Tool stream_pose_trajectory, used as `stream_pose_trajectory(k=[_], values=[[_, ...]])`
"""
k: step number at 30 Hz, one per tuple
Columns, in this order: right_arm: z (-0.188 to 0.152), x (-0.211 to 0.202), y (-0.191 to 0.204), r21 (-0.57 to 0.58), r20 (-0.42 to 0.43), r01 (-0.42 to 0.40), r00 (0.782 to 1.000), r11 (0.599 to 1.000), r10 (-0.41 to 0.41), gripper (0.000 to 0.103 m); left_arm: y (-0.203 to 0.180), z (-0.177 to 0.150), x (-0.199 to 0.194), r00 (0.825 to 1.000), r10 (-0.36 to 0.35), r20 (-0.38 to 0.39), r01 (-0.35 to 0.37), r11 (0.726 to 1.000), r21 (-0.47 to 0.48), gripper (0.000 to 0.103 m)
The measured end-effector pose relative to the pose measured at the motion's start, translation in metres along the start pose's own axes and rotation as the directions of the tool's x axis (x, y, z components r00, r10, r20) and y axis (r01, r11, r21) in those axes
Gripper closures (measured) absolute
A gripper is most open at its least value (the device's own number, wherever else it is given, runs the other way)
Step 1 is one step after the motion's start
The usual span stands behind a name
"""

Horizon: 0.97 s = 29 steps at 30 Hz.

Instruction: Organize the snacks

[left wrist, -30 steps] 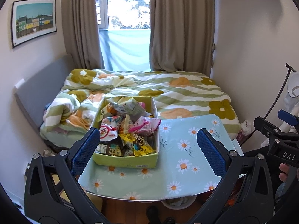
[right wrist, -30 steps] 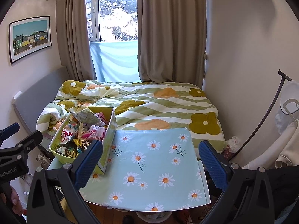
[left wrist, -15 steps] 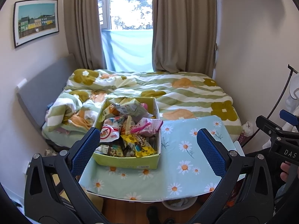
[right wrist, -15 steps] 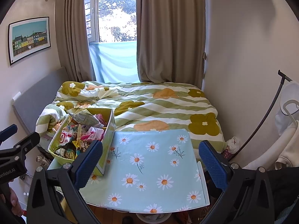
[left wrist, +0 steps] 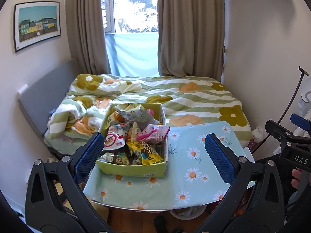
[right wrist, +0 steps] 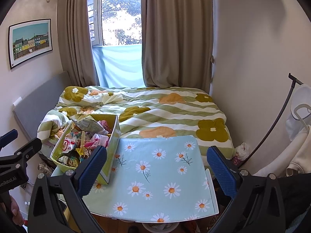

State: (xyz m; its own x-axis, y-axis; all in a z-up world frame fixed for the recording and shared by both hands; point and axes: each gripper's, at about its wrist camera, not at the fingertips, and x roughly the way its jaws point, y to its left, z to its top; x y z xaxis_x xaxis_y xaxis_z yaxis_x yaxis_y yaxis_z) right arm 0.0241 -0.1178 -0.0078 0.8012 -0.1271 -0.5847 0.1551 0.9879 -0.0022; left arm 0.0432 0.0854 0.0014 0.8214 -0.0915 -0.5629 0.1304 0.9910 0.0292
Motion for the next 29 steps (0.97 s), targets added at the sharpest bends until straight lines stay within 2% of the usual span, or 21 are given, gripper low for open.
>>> stream_pose_trajectory(k=[16, 22, 29], values=[[0.006, -0.0026, 0.0041, -0.004, 0.001, 0.008, 1.0, 1.0, -0.008, 0.001, 0.0067, 0.0011, -0.0026, 0.999, -0.031, 0.014, 0.031, 0.999, -0.022, 0.0], [0.006, -0.003, 0.0044, -0.002, 0.0, 0.008, 1.0, 1.0, -0.008, 0.001, 0.0055, -0.0012, -0.0053, 0.999, 0.009, 0.039, -0.009, 1.0, -0.004, 0.0], [0.0058, -0.0026, 0.0045, -0.003, 0.001, 0.008, 1.0, 1.0, -0.008, 0.001, 0.0069, -0.0001, -0.005, 0.998, 0.021, 0.051, -0.02, 1.0, -0.012, 0.0]])
